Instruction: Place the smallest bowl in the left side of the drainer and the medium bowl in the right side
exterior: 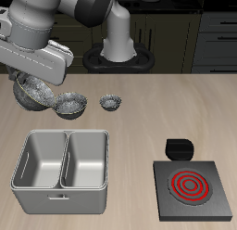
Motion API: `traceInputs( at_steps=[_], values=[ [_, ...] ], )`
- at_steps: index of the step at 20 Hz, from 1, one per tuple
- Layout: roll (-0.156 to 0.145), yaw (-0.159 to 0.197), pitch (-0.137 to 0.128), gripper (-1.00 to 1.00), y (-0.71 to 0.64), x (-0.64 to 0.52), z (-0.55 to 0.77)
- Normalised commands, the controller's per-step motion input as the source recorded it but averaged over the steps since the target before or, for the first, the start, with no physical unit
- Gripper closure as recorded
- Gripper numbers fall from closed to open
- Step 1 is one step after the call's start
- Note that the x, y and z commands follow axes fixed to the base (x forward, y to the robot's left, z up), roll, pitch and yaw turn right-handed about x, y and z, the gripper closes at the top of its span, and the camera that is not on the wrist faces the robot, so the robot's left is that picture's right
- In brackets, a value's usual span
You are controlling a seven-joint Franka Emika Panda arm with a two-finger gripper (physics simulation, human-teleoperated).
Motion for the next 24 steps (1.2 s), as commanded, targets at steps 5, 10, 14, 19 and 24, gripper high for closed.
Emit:
traceInputs(
  at_steps=[5,10,14,19,24],
  values=[
    [-0.073,-0.043,0.032,1.0,-0.19,0.13,-0.2],
    [-0.002,0.013,0.019,1.0,0.14,0.15,-0.2],
    [-0.048,0.036,0.025,1.0,0.03,0.1,-0.25],
    [-0.001,0.005,0.027,1.0,-0.06,0.1,-0.23],
    [-0.029,0.023,0.016,1.0,-0.04,0.04,-0.18]
  ],
)
